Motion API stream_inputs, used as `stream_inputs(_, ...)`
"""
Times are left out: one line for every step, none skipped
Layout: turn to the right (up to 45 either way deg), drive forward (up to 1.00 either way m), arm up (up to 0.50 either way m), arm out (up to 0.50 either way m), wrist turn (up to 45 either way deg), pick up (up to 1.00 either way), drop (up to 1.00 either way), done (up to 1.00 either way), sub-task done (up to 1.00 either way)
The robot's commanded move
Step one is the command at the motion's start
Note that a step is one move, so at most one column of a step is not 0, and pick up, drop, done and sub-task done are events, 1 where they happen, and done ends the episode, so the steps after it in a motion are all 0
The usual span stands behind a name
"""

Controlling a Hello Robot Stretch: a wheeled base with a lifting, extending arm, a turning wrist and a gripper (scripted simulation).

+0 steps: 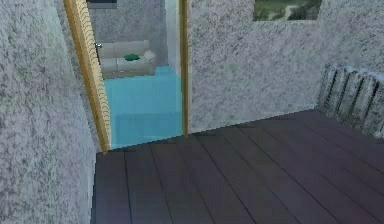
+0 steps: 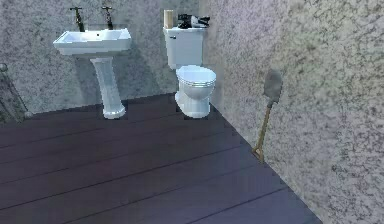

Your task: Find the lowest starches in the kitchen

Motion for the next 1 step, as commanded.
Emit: stream_inputs(-12.0, 0.0, 0.0, 0.0, 0.0, 0.0, 0.0, 0.0, 0.0)
